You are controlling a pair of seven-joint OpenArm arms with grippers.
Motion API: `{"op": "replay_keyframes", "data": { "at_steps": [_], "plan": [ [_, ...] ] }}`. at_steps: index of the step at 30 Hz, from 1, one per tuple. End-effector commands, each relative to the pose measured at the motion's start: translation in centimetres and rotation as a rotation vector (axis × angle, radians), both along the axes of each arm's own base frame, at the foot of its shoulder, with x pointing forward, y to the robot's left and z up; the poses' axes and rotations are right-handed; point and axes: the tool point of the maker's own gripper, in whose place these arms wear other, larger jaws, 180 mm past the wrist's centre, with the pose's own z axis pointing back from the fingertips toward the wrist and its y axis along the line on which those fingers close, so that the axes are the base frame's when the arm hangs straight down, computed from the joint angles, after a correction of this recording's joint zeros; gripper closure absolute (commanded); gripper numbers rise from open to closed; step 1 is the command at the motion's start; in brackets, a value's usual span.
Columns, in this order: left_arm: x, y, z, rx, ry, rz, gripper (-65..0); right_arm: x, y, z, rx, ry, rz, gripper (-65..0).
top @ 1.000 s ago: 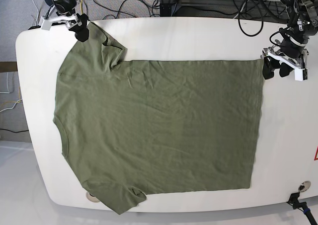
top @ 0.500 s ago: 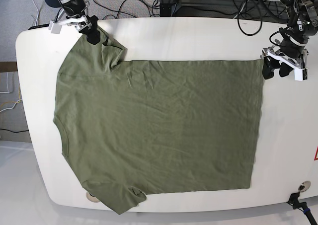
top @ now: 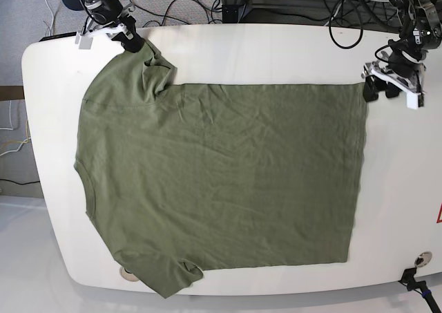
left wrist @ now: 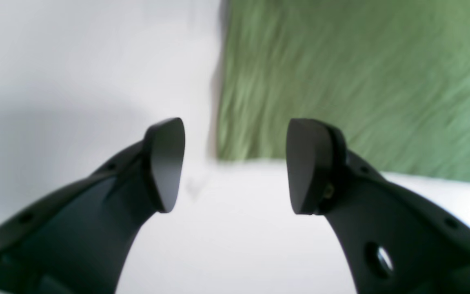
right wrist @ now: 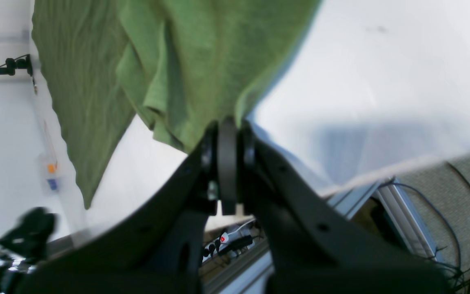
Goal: Fold the T-shirt properly
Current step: 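Pinch the shirt corners nearest each gripper with both grippers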
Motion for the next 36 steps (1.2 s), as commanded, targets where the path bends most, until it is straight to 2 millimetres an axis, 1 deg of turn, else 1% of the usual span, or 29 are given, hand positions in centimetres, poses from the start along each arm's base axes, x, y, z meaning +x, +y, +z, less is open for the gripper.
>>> {"op": "replay_keyframes", "data": {
  "at_steps": [1, 4, 6, 9, 11, 13, 16, 18, 21, 23, 24, 28, 29, 32, 33, 35, 36],
  "plan": [
    [0.6, 0.5, -0.4, -0.015, 0.012, 0.005, -37.7, 0.3, -0.2, 0.6, -0.005, -0.018, 0.007, 0.0],
    [-0.5, 0.9, -2.9, -0.055, 0.100, 0.028, -37.9, 0.3, -0.2, 0.5, -0.006, -0.017, 0.007, 0.0],
    [-0.4, 0.9, -3.5, -0.072, 0.110, 0.035, -40.3, 0.3, -0.2, 0.5, -0.006, -0.017, 0.007, 0.0],
    [-0.7, 0.1, -4.7, -0.094, 0.144, 0.021, -42.2, 0.3, -0.2, 0.5, -0.006, -0.017, 0.007, 0.0],
    [-0.4, -0.6, -4.9, -0.101, 0.147, 0.002, -42.3, 0.3, -0.2, 0.5, -0.006, -0.017, 0.007, 0.0],
    [0.2, -1.5, -4.9, -0.108, 0.143, -0.025, -42.2, 0.3, -0.2, 0.6, -0.007, -0.017, 0.008, 0.0],
    [1.1, -2.1, -4.7, -0.112, 0.130, -0.043, -42.0, 0.3, -0.3, 0.6, -0.008, -0.017, 0.009, 0.0],
    [1.2, -2.7, -4.8, -0.116, 0.131, -0.057, -42.0, 0.3, -0.3, 0.6, -0.008, -0.017, 0.009, 0.0],
    [1.8, -2.8, -4.5, -0.119, 0.116, -0.057, -42.0, 0.3, -0.3, 0.6, -0.009, -0.016, 0.011, 0.0],
    [1.9, -2.8, -4.4, -0.119, 0.114, -0.057, -41.7, 0.3, -0.3, 0.6, -0.009, -0.016, 0.011, 0.0],
    [1.9, -2.8, -4.4, -0.119, 0.113, -0.058, -39.7, 0.3, -0.3, 0.6, -0.009, -0.016, 0.011, 0.0],
    [1.9, -2.8, -4.4, -0.119, 0.111, -0.057, -23.8, 0.3, -0.3, 0.6, -0.010, -0.016, 0.012, 0.0],
    [1.9, -2.8, -4.4, -0.119, 0.111, -0.057, -21.5, 0.3, -0.3, 0.6, -0.010, -0.016, 0.012, 0.0],
    [2.0, -2.8, -4.4, -0.118, 0.109, -0.056, -17.5, 0.3, -0.3, 0.6, -0.010, -0.016, 0.012, 0.0],
    [2.0, -2.8, -4.4, -0.118, 0.109, -0.056, -14.0, 0.3, -0.3, 0.6, -0.010, -0.016, 0.012, 0.0],
    [2.1, -2.8, -4.3, -0.118, 0.107, -0.056, -3.3, 0.3, -0.3, 0.6, -0.010, -0.016, 0.012, 0.0],
    [2.1, -2.8, -4.3, -0.118, 0.107, -0.056, 0.0, 0.3, -0.3, 0.6, -0.010, -0.018, 0.013, 0.0]
  ]
}}
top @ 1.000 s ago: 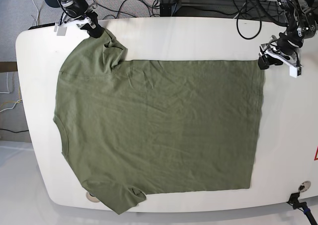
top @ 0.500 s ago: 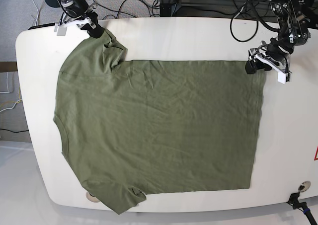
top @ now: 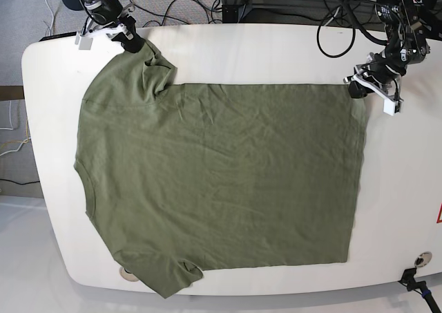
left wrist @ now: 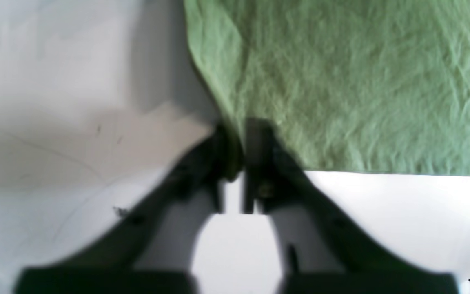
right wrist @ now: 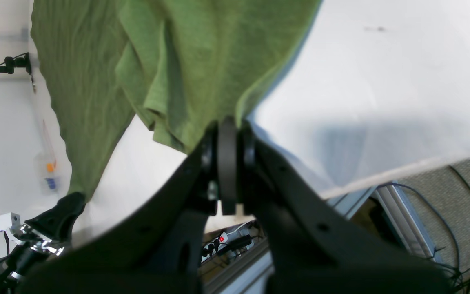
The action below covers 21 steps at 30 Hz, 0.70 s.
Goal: Fold the T-shirt properly
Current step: 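Pinch the shirt corners nearest each gripper with both grippers, then drag the gripped shirt edge toward the robot with both grippers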
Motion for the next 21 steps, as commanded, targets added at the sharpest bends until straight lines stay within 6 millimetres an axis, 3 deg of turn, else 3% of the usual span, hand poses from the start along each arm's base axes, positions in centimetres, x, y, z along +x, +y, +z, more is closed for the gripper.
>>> {"op": "replay_keyframes", "data": {
  "at_steps": [1, 6, 10, 15, 21],
  "plan": [
    [0.8, 0.3, 1.0, 0.008, -0.040, -0.004, 0.0, 0.1, -0.2, 0.5, -0.007, -0.014, 0.010, 0.0],
    [1.6, 0.3, 1.5, 0.010, -0.059, -0.003, 0.0, 0.2, -0.2, 0.7, -0.007, -0.020, 0.011, 0.0],
    [1.7, 0.2, 2.2, 0.015, -0.075, -0.010, 0.0, 1.1, 0.3, 2.5, -0.016, -0.071, 0.034, 0.0],
    [-0.9, -0.1, 2.0, 0.039, -0.043, -0.036, 0.0, 0.3, 1.1, 4.4, -0.028, -0.094, 0.065, 0.0],
    [-6.0, -0.8, 1.3, 0.066, 0.042, -0.079, 0.0, -2.9, 2.0, 5.6, -0.034, -0.052, 0.097, 0.0]
  ]
}}
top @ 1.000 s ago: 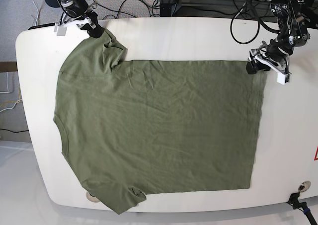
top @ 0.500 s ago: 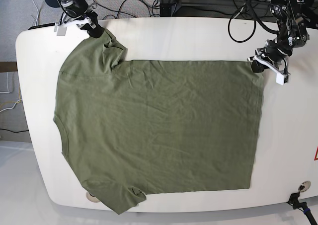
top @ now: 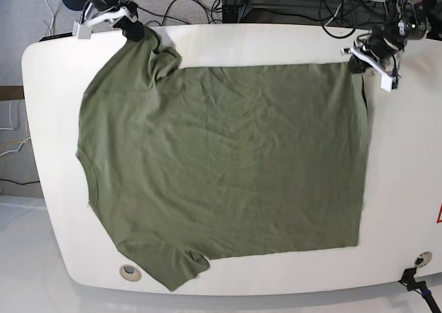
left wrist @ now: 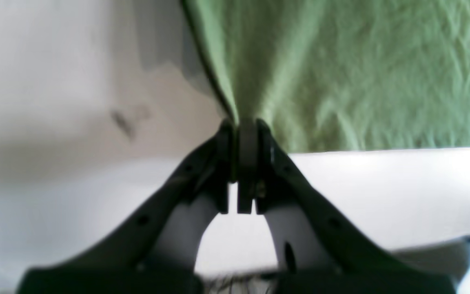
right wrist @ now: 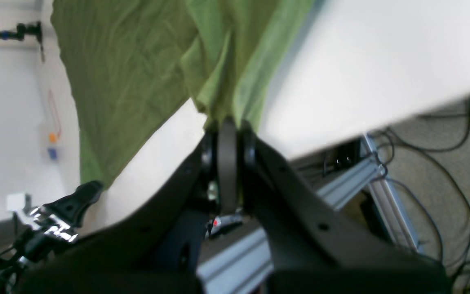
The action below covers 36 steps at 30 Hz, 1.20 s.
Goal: Fold the T-shirt properly
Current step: 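Drag the gripped shirt edge toward the robot with both grippers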
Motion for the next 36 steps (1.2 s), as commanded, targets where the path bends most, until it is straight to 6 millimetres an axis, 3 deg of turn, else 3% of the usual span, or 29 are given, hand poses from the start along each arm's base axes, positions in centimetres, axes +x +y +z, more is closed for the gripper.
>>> {"op": "replay_keyframes", "data": {
  "at_steps": [1, 7, 11, 15, 19, 24, 27, 32, 36],
  "plan": [
    [-1.1, -0.1, 0.9, 0.018, -0.005, -0.026, 0.0, -0.3, 0.1, 1.1, -0.003, -0.020, 0.012, 0.0],
    [-5.1, -0.1, 0.8, 0.049, 0.072, -0.068, 0.0, -4.0, 0.1, 0.5, -0.004, 0.076, 0.014, 0.0],
    [-5.5, 0.6, 1.1, 0.074, 0.081, -0.086, 0.0, -3.6, 0.3, 1.4, -0.005, 0.044, 0.030, 0.0],
    [-1.4, 1.7, 4.0, 0.099, -0.055, -0.049, 0.0, -0.3, -0.6, 4.0, 0.020, -0.106, 0.056, 0.0],
    [3.7, 0.9, 7.0, 0.035, -0.213, -0.034, 0.0, 3.5, -1.1, 6.1, 0.058, -0.221, 0.070, 0.0],
    [7.6, -0.1, 9.7, -0.014, -0.335, -0.044, 0.0, 7.8, -1.1, 8.2, 0.060, -0.334, 0.098, 0.0],
    [9.0, -1.1, 10.5, -0.045, -0.380, -0.036, 0.0, 9.9, -1.0, 8.9, 0.064, -0.378, 0.123, 0.0],
    [9.8, -2.8, 9.7, -0.105, -0.380, -0.033, 0.0, 12.4, -1.1, 10.0, 0.063, -0.432, 0.118, 0.0],
    [11.0, -2.7, 10.3, -0.109, -0.404, -0.029, 0.0, 13.9, -2.5, 9.2, 0.053, -0.430, 0.101, 0.0]
  ]
}}
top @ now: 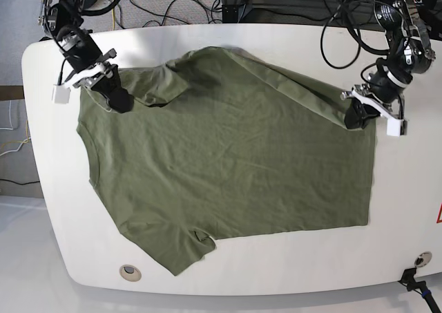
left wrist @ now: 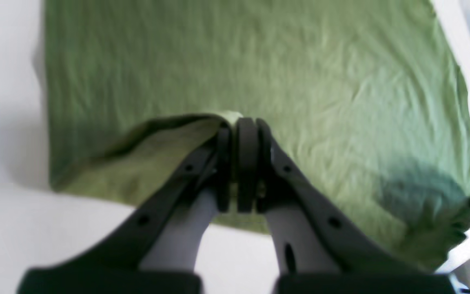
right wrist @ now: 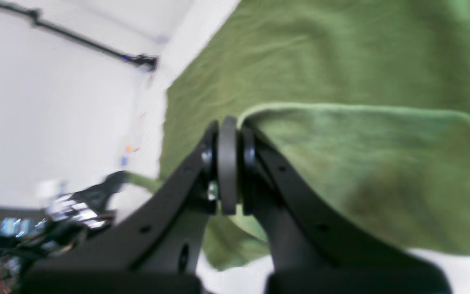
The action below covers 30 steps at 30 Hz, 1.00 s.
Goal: Fold the T-shirt properly
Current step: 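Drag the gripped shirt edge toward the robot with both grippers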
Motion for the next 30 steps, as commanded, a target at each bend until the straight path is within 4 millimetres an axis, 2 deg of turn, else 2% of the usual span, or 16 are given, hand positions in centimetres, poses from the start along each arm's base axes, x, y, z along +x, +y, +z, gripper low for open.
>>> {"op": "replay_keyframes", "data": {
  "at_steps": [1, 5, 11, 19, 24, 26, 30],
  "plan": [
    [1.1, 0.5, 1.0, -0.009, -0.045, 0.010, 0.0, 0.9, -1.2, 0.6, -0.014, -0.030, -0.009, 0.0],
    [2.9, 1.6, -0.1, -0.047, -0.028, 0.046, 0.0, 2.9, -2.7, 0.2, -0.019, -0.038, -0.029, 0.0],
    [5.2, 2.4, -1.0, -0.102, -0.012, 0.081, 0.0, 6.2, -3.2, -0.2, -0.009, -0.042, -0.016, 0.0],
    [6.9, 2.7, -0.1, -0.118, -0.042, 0.092, 0.0, 9.7, -2.7, -0.5, 0.005, -0.042, 0.015, 0.0],
    [7.4, 3.7, 0.6, -0.096, -0.058, 0.096, 0.0, 11.4, -3.8, -0.2, 0.005, -0.049, -0.007, 0.0],
    [7.8, 3.7, 1.1, -0.096, -0.070, 0.097, 0.0, 11.8, -3.4, -0.7, 0.009, -0.035, 0.008, 0.0],
    [7.7, 5.4, 1.4, -0.073, -0.079, 0.140, 0.0, 12.4, -3.4, -0.9, 0.015, -0.031, 0.006, 0.0]
  ]
}}
